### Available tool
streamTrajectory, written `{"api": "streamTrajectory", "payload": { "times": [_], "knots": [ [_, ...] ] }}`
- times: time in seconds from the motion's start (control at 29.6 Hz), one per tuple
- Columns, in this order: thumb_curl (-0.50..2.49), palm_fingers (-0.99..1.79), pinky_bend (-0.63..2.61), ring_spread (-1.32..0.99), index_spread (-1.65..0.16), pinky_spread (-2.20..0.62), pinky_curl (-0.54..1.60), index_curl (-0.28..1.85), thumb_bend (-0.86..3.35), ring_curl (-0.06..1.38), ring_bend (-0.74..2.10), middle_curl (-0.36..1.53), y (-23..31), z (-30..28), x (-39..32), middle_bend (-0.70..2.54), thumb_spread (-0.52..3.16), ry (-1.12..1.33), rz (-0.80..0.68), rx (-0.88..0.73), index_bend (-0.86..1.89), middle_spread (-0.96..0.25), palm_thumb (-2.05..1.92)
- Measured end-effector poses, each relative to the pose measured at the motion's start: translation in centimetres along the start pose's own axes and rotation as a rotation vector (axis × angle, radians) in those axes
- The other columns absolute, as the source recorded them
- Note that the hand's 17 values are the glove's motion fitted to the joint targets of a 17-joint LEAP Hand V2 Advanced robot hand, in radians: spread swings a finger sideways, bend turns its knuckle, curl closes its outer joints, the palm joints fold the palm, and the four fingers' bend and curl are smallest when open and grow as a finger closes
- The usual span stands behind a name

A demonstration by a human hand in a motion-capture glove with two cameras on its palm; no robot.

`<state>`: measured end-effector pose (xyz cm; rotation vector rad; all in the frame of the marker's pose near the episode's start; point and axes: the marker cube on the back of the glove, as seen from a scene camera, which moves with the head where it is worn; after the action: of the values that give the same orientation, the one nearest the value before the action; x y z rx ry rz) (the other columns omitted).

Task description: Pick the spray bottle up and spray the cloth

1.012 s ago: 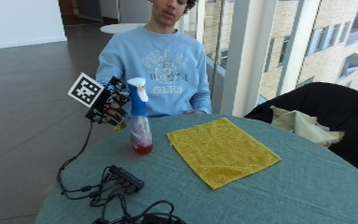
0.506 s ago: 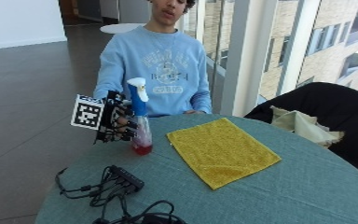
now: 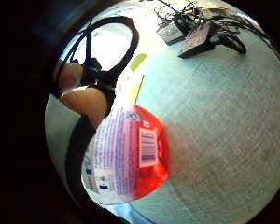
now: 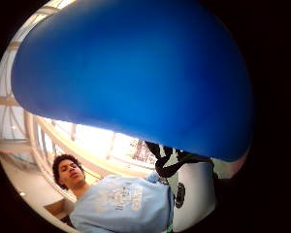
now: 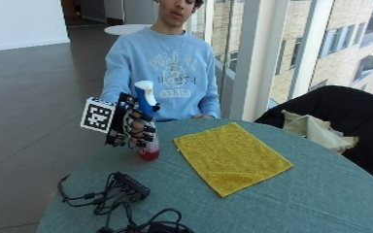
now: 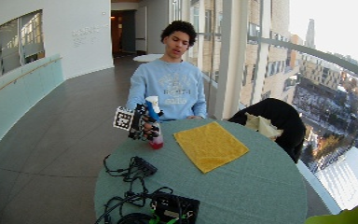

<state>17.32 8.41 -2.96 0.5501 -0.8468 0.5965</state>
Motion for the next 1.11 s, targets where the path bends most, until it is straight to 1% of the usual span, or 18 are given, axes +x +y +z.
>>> {"api": "streamTrajectory", "payload": {
  "times": [0.1,0.34,0.47,0.61,0.88,0.98,1.11],
  "knots": [
    [0.34,0.97,0.36,-0.04,-0.32,0.18,0.32,0.23,-0.01,0.33,0.47,0.41,-0.2,0.0,-0.1,0.38,0.97,0.007,-0.004,0.017,0.20,-0.06,0.77],
    [0.39,1.09,0.30,-0.05,-0.28,0.15,0.33,0.28,-0.01,0.35,0.46,0.42,-1.2,-0.2,-0.9,0.38,0.96,0.042,0.021,-0.026,0.16,-0.06,0.84],
    [0.42,1.13,0.29,-0.05,-0.27,0.13,0.33,0.29,-0.01,0.36,0.48,0.43,-2.0,-0.1,-2.5,0.38,0.93,0.100,0.015,-0.125,0.14,-0.07,0.85],
    [0.44,1.15,0.29,-0.05,-0.25,0.11,0.34,0.30,-0.02,0.37,0.49,0.44,-2.6,0.7,-4.4,0.39,0.91,0.161,0.008,-0.259,0.13,-0.07,0.85],
    [0.48,1.16,0.31,-0.05,-0.23,0.08,0.35,0.31,-0.03,0.38,0.52,0.44,-4.4,3.5,-6.7,0.38,0.87,0.329,0.091,-0.519,0.13,-0.07,0.86],
    [0.49,1.16,0.31,-0.05,-0.23,0.08,0.35,0.31,-0.02,0.38,0.52,0.45,-5.2,4.6,-7.1,0.38,0.87,0.393,0.117,-0.585,0.13,-0.07,0.86],
    [0.50,1.16,0.32,-0.04,-0.22,0.08,0.36,0.32,-0.03,0.39,0.53,0.45,-5.6,5.7,-7.1,0.38,0.86,0.429,0.133,-0.623,0.13,-0.07,0.85]
  ]
}}
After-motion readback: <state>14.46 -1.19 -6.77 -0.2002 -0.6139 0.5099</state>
